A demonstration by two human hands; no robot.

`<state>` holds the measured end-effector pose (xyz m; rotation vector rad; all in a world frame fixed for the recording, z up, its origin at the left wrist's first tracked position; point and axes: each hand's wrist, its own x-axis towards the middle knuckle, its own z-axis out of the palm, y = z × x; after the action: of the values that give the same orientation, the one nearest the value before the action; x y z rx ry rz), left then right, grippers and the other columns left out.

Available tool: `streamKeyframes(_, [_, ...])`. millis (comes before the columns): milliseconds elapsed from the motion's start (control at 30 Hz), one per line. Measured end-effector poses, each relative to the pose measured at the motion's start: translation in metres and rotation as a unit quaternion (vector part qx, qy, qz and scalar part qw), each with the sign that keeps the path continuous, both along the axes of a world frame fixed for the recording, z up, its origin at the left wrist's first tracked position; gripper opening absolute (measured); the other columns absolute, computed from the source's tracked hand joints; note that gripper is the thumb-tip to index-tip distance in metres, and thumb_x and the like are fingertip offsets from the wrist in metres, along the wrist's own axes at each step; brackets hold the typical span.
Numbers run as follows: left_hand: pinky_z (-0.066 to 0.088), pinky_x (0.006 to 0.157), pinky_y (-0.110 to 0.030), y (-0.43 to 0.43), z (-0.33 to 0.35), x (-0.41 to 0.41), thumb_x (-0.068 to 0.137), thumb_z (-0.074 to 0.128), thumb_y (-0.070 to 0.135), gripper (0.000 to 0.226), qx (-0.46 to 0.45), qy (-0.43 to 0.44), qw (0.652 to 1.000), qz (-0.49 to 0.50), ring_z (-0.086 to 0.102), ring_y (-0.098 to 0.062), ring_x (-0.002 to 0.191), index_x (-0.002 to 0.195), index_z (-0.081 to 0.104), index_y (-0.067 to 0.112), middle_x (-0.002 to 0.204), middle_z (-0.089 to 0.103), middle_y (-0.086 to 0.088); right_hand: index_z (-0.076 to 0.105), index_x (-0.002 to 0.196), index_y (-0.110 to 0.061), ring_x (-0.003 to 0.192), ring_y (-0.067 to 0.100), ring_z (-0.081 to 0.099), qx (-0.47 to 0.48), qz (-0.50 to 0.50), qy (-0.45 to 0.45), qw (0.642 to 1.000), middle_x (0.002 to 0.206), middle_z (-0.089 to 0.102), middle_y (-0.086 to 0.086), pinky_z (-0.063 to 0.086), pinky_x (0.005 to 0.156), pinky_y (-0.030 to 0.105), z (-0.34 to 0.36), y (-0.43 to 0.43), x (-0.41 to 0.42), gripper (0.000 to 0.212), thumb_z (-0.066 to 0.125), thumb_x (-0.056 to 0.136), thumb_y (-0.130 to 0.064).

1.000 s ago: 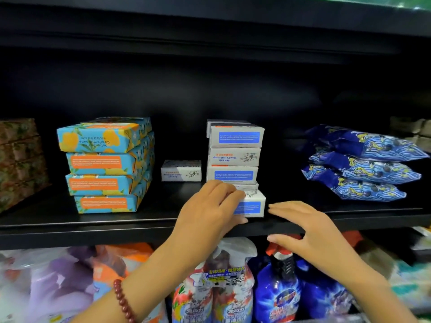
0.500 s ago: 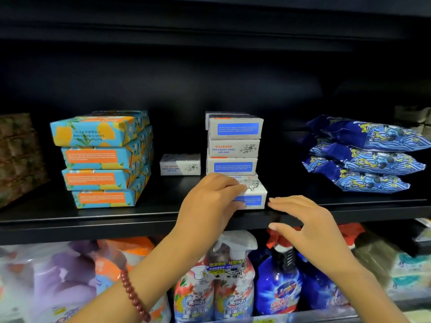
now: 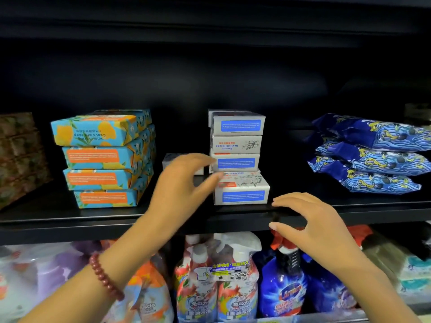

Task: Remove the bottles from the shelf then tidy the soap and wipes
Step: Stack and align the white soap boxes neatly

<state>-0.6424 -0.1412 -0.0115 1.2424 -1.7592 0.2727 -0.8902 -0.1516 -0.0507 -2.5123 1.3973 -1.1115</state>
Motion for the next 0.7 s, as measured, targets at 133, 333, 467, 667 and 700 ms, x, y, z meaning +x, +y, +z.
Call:
streamKeyframes(133, [0.045, 0.087, -0.032, -0.023, 0.013, 0.026, 0.087, 0.063, 0.034, 0.033, 0.098, -0.098, 0.984, 0.112, 0.057, -0.021, 0.106, 0.112, 0.064, 0.011, 0.111, 0.064, -0.003, 0.058, 0.125, -0.026, 0.111, -0.004, 0.042, 0.021, -0.014, 0.013, 1.000, 0.124, 0.052, -0.016, 0.028, 0.093, 0.012, 0.002, -0.006, 0.002, 0.060, 0.074, 0.070, -0.046])
streamKeyframes(333, [0.038, 0.092, -0.025, -0.047, 0.007, 0.035, 0.091, 0.060, 0.031, 0.038, 0.214, -0.131, 0.959, 0.127, 0.050, -0.019, 0.117, 0.126, 0.056, 0.015, 0.129, 0.054, -0.003, 0.065, 0.117, -0.029, 0.107, -0.006, 0.045, 0.012, -0.017, -0.020, 1.000, 0.113, 0.052, -0.026, 0.028, 0.085, 0.004, -0.001, -0.005, 0.002, 0.073, 0.056, 0.055, -0.067])
streamKeyframes(467, [0.040, 0.094, -0.026, -0.031, 0.005, 0.036, 0.090, 0.061, 0.034, 0.039, 0.189, -0.139, 0.963, 0.130, 0.051, -0.019, 0.116, 0.126, 0.057, 0.019, 0.127, 0.057, 0.001, 0.066, 0.114, -0.030, 0.106, -0.007, 0.046, 0.007, -0.019, -0.029, 0.999, 0.111, 0.052, -0.029, 0.028, 0.083, 0.002, -0.001, -0.004, 0.003, 0.071, 0.056, 0.055, -0.067])
streamKeyframes(667, [0.040, 0.079, -0.021, 0.020, -0.008, 0.039, 0.073, 0.077, 0.042, 0.039, 0.048, -0.129, 0.987, 0.078, 0.057, -0.015, 0.096, 0.102, 0.069, 0.018, 0.100, 0.065, 0.006, 0.067, 0.113, -0.028, 0.105, -0.005, 0.047, -0.005, -0.019, -0.024, 1.000, 0.111, 0.054, -0.025, 0.027, 0.084, 0.004, -0.002, -0.005, 0.004, 0.071, 0.056, 0.056, -0.067])
streamKeyframes(700, [0.040, 0.079, -0.020, 0.025, -0.007, 0.040, 0.070, 0.078, 0.047, 0.044, 0.044, -0.115, 0.990, 0.065, 0.056, -0.013, 0.095, 0.103, 0.069, 0.019, 0.100, 0.063, 0.008, 0.067, 0.113, -0.028, 0.106, -0.004, 0.047, -0.006, -0.020, -0.024, 1.000, 0.111, 0.055, -0.025, 0.027, 0.084, 0.005, -0.002, -0.005, 0.003, 0.070, 0.056, 0.056, -0.067])
